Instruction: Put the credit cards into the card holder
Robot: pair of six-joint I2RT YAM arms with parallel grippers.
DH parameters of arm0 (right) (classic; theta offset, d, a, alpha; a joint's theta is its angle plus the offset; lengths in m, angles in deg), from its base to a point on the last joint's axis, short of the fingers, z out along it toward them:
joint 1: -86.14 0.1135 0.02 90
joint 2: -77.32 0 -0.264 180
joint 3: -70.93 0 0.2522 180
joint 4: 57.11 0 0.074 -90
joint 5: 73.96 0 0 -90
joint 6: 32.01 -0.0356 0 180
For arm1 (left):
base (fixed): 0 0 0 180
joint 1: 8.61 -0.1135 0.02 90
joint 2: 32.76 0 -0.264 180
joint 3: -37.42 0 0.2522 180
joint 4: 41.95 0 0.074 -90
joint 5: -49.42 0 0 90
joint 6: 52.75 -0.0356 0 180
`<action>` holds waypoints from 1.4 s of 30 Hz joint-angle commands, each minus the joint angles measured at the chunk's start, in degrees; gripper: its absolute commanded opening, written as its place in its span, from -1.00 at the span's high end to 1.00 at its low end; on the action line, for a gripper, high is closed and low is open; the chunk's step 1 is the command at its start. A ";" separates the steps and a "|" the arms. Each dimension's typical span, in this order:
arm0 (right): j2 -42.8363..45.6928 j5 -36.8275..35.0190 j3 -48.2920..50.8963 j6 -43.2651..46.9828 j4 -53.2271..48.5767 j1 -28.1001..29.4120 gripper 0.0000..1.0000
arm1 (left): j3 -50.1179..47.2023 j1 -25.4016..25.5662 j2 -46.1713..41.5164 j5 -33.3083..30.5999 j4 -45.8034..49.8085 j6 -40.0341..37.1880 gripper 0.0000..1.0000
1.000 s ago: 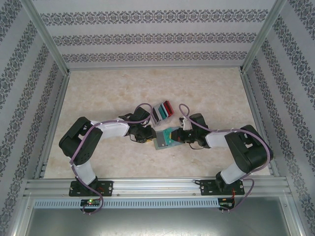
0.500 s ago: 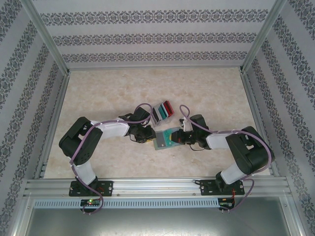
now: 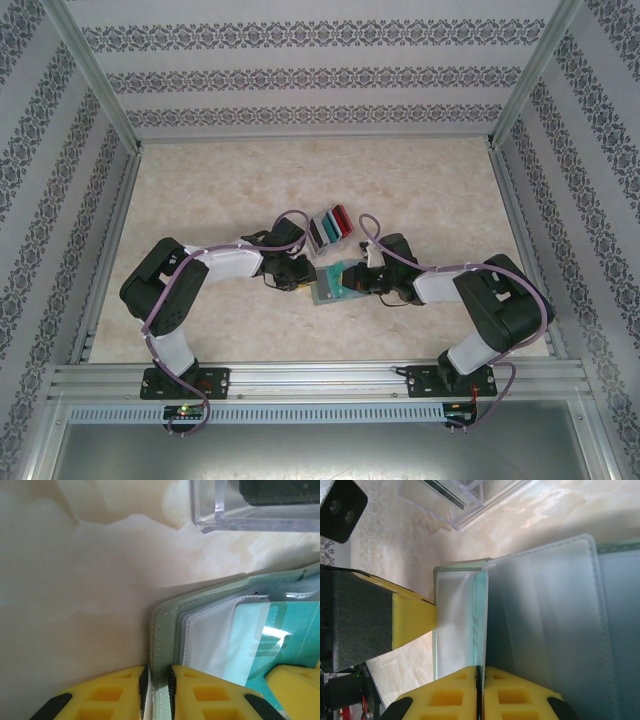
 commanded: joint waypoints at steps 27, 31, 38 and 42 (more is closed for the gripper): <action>7.39 -16.72 -8.09 8.63 -27.24 0.75 0.03 | -0.06 0.73 2.40 -1.39 -2.56 -0.40 0.55; 5.16 -14.16 -8.94 9.12 -25.86 0.79 0.06 | 0.20 0.73 2.94 -0.69 -2.76 -0.66 0.55; 2.67 -12.00 -10.93 8.95 -25.95 2.66 0.28 | 0.41 0.73 3.58 0.31 -4.00 -0.40 0.55; 1.36 -9.88 -11.42 7.72 -24.85 4.75 0.28 | 0.61 0.75 3.78 -0.01 -4.01 -0.14 0.56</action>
